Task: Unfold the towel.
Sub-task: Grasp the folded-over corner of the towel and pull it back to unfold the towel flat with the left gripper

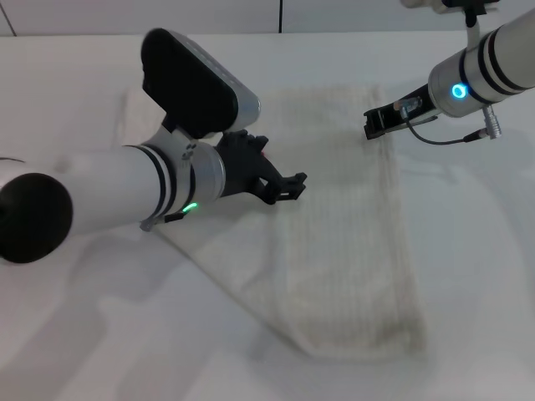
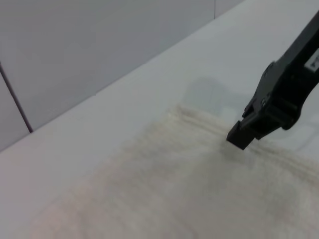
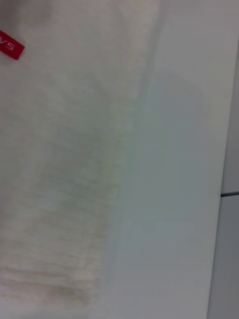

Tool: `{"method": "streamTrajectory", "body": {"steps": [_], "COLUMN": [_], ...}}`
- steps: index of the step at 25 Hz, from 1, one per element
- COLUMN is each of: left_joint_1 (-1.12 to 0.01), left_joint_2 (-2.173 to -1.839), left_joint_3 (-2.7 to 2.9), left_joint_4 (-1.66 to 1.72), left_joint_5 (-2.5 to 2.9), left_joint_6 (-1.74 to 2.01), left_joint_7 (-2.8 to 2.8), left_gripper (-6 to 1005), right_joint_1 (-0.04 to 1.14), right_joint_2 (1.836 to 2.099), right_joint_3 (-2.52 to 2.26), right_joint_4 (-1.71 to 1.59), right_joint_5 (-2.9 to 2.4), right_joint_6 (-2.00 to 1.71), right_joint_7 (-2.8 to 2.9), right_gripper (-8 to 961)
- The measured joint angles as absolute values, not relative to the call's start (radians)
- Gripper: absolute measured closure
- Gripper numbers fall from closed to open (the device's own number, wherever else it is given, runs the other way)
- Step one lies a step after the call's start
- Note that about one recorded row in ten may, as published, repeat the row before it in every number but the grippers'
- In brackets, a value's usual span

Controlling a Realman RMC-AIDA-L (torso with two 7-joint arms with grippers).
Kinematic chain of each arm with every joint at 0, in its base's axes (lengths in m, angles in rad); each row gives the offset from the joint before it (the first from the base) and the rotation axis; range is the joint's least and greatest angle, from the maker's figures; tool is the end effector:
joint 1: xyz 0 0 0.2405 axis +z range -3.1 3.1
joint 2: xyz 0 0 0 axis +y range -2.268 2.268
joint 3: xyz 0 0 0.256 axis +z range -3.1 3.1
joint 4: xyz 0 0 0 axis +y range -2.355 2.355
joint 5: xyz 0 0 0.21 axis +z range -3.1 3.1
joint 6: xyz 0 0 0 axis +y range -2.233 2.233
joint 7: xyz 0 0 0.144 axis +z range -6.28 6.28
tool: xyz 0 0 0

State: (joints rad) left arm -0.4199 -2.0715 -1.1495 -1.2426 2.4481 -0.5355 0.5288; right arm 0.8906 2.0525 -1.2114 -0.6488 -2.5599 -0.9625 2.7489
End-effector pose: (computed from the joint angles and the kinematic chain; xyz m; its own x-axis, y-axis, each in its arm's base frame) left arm -0.1590 0.3476 -0.1042 0.9323 0.3272 0.1543 0.3560 -0.7537 -0.5524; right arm 0.2090 0.4405 -0.0370 0.5099 -0.8407 -0.1824 -0.7794 -0.3616 -0.5116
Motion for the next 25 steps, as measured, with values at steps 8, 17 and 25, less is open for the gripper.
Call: {"method": "streamTrajectory", "body": {"steps": [8,17,25], "left_joint_1": [-0.506,-0.541,-0.556], "left_joint_2": [-2.074,-2.074,-2.07], "left_joint_3": [-1.128,-1.128,-1.14], "left_joint_4": [-1.067,-1.031,-1.059], "left_joint_5": [2.412,2.404,2.411], "left_joint_6": [-0.437,-0.455,-0.54], "left_joint_7": [0.527,0.497,0.489], "left_gripper": [332,345,417], "right_joint_1": [0.892,0.893,0.893], "right_joint_2": [2.054,2.054,2.057], "right_joint_3": [-1.223,-1.223,-1.222], "right_joint_4": [-0.648,-0.647,-0.647], "right_joint_5": [-2.56,-2.578,-2.582], "right_joint_6": [-0.965,-0.964,-0.964], "right_joint_7": [2.749,2.749,2.749], "right_gripper": [954,954,953]}}
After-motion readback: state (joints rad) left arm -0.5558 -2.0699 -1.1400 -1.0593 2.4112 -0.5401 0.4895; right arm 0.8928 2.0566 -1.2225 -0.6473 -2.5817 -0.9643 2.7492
